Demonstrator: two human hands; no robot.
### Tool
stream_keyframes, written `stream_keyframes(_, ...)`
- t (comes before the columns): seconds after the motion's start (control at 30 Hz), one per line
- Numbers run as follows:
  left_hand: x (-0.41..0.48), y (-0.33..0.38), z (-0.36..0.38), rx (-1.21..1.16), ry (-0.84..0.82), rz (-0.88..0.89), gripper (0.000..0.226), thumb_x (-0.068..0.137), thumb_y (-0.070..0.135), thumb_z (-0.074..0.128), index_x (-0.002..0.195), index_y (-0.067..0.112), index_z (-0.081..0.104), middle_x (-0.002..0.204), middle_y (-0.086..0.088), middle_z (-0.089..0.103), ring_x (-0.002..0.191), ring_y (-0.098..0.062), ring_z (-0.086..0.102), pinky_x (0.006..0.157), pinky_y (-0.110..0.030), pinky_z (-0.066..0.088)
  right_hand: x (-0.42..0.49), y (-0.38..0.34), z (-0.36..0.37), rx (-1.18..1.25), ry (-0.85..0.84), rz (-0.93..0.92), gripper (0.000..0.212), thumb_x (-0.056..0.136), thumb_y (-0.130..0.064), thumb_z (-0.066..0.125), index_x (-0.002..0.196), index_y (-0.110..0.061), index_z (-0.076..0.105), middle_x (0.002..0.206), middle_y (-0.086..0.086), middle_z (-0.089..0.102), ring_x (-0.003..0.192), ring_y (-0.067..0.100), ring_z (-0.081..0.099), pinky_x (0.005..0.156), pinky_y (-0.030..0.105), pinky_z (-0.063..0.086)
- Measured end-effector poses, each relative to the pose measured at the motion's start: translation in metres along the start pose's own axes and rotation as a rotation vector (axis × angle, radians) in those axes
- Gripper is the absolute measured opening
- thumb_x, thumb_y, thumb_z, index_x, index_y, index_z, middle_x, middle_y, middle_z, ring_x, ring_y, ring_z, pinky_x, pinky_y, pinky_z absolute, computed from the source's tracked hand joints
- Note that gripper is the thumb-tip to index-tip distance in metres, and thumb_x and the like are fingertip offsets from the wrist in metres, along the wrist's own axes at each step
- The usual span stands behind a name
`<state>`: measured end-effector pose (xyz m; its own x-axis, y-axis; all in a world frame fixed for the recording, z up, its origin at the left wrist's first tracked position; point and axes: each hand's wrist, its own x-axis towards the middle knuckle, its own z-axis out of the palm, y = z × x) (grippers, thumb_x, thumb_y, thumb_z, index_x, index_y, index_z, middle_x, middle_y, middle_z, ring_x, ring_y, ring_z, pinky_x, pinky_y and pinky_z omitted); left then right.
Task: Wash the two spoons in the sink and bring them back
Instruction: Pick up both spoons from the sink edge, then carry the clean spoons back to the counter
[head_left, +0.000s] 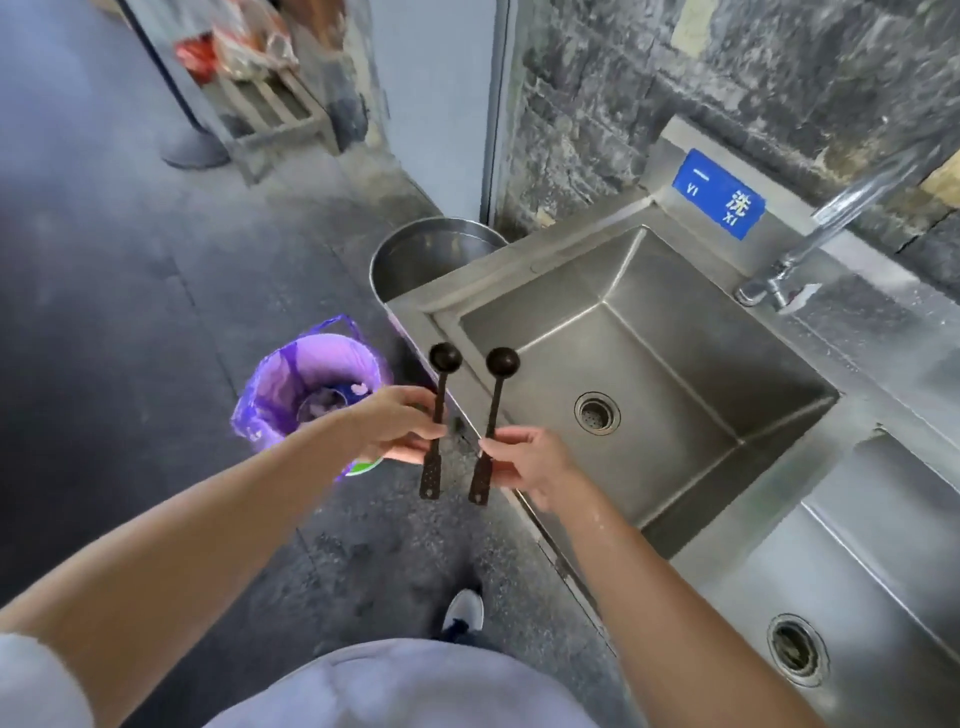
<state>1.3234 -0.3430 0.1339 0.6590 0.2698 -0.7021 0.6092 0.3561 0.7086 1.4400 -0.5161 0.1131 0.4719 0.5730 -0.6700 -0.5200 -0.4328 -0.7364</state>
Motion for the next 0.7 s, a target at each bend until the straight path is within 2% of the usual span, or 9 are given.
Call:
stream_keyframes(0.1, -0.036, -0.043, -0.035, -0.003, 0.152, 0.020, 0.030, 0.083, -0.004, 0.069, 0.109, 0.010, 0.066, 0.083, -0.011, 0.063, 0.058, -0.018, 0.064, 0.056, -0.031, 0.059, 0.000, 0.015, 0.050, -0.151, -0.046, -0.007, 0.028, 0.088, 0.003, 0.066, 0.114, 0.012, 0.060, 0.094, 0.022, 0.065, 0.072, 0.026, 0.064, 0.079, 0.052, 0.059)
stream_keyframes(0.17, -0.060, -0.074, -0.059, -0.055, 0.255, 0.028, 0.035, 0.081, -0.003, 0.071, 0.113, 0.012, 0.066, 0.081, -0.009, 0.063, 0.056, -0.017, 0.063, 0.055, -0.031, 0.059, -0.003, 0.027, 0.086, -0.217, -0.091, 0.014, 0.029, 0.088, 0.003, 0.066, 0.115, 0.011, 0.060, 0.090, 0.020, 0.065, 0.072, 0.026, 0.063, 0.086, 0.058, 0.055)
stream_keyframes(0.27, -0.104, -0.124, -0.095, -0.178, 0.386, 0.025, 0.036, 0.080, -0.003, 0.072, 0.107, 0.019, 0.064, 0.071, -0.006, 0.064, 0.050, -0.015, 0.063, 0.054, -0.033, 0.060, -0.014, 0.046, 0.141, -0.322, -0.240, 0.044, 0.025, 0.089, 0.003, 0.064, 0.114, 0.008, 0.060, 0.077, 0.012, 0.063, 0.060, 0.017, 0.063, 0.072, 0.045, 0.058)
stream_keyframes(0.37, -0.154, -0.181, -0.127, -0.298, 0.470, 0.033, 0.031, 0.079, -0.003, 0.073, 0.099, 0.020, 0.066, 0.073, -0.008, 0.066, 0.053, -0.018, 0.064, 0.052, -0.031, 0.058, -0.033, 0.070, 0.198, -0.449, -0.358, 0.049, 0.030, 0.090, 0.003, 0.064, 0.117, 0.015, 0.059, 0.077, 0.012, 0.062, 0.058, 0.017, 0.062, 0.062, 0.037, 0.058)
stream_keyframes(0.5, -0.229, -0.261, -0.153, -0.395, 0.568, 0.046, 0.022, 0.081, -0.002, 0.071, 0.091, 0.016, 0.066, 0.078, -0.011, 0.067, 0.058, -0.020, 0.066, 0.053, -0.032, 0.059, -0.066, 0.112, 0.271, -0.602, -0.486, 0.076, 0.035, 0.089, 0.001, 0.066, 0.120, 0.015, 0.056, 0.079, 0.015, 0.063, 0.059, 0.019, 0.062, 0.062, 0.037, 0.059)
stream_keyframes(0.57, -0.265, -0.300, -0.160, -0.461, 0.614, 0.045, 0.020, 0.082, -0.002, 0.071, 0.089, 0.015, 0.065, 0.078, -0.013, 0.066, 0.059, -0.020, 0.066, 0.055, -0.033, 0.060, -0.083, 0.136, 0.304, -0.678, -0.534, 0.085, 0.036, 0.087, 0.000, 0.069, 0.119, 0.012, 0.058, 0.083, 0.017, 0.066, 0.058, 0.018, 0.064, 0.057, 0.034, 0.060)
stream_keyframes(0.7, -0.330, -0.369, -0.165, -0.590, 0.692, 0.038, 0.021, 0.080, 0.000, 0.075, 0.093, 0.013, 0.065, 0.077, -0.013, 0.068, 0.064, -0.025, 0.070, 0.058, -0.034, 0.059, -0.115, 0.182, 0.361, -0.798, -0.658, 0.104, 0.039, 0.084, -0.006, 0.075, 0.116, 0.011, 0.062, 0.092, 0.020, 0.070, 0.071, 0.025, 0.069, 0.062, 0.035, 0.060)
